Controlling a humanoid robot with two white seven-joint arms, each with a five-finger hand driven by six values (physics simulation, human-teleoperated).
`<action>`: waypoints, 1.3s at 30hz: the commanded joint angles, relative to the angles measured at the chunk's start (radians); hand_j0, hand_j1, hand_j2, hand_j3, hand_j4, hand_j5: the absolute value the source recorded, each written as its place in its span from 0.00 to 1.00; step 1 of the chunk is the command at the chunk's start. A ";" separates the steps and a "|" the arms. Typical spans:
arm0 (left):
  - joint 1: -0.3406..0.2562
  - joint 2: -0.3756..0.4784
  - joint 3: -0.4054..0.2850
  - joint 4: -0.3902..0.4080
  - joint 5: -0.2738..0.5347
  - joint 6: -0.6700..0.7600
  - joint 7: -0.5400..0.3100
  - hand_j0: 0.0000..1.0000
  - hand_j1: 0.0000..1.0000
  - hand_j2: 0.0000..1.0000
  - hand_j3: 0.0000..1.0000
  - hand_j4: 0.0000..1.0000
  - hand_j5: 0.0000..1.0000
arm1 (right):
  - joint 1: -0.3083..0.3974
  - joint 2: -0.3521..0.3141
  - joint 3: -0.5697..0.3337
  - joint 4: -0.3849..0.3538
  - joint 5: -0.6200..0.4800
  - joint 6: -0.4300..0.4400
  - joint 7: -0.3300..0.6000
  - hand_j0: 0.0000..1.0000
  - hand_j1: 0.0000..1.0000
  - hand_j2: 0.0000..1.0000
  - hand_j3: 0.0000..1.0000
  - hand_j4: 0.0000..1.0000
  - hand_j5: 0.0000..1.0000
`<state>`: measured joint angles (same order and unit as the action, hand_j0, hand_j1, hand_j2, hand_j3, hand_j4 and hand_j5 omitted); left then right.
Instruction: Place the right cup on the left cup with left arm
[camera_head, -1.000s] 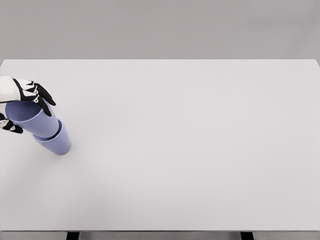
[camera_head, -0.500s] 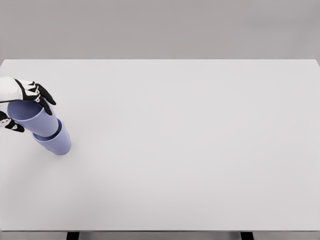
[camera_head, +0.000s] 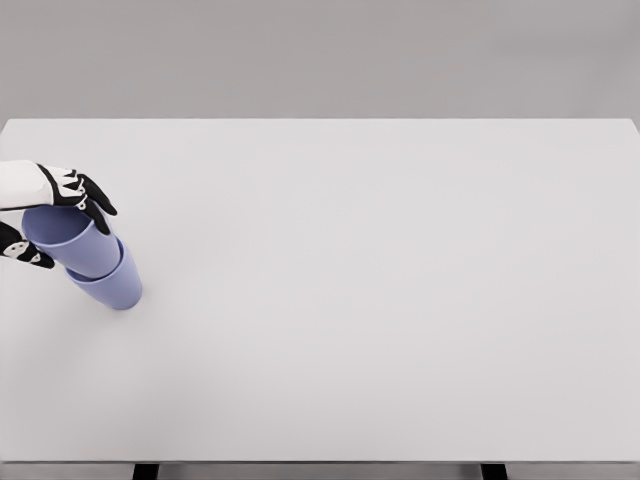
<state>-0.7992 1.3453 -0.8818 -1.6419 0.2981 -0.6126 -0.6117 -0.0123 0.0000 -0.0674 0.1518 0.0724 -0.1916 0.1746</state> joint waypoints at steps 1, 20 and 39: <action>0.000 -0.006 0.003 0.007 0.000 0.002 0.001 0.74 0.74 0.74 0.74 0.74 0.74 | 0.000 0.000 0.000 0.000 0.001 0.000 0.000 1.00 1.00 1.00 1.00 1.00 1.00; 0.003 0.012 0.148 0.001 0.033 0.002 0.001 1.00 1.00 1.00 1.00 1.00 1.00 | 0.000 0.000 0.000 0.000 0.001 0.000 0.000 1.00 1.00 1.00 1.00 1.00 1.00; 0.000 -0.166 0.144 -0.124 0.220 0.002 0.001 1.00 1.00 1.00 1.00 1.00 1.00 | 0.000 0.000 0.000 0.000 0.000 0.000 0.000 1.00 1.00 1.00 1.00 1.00 1.00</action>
<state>-0.8007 1.1910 -0.7396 -1.7643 0.5091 -0.6138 -0.6113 -0.0123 0.0000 -0.0674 0.1518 0.0726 -0.1916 0.1746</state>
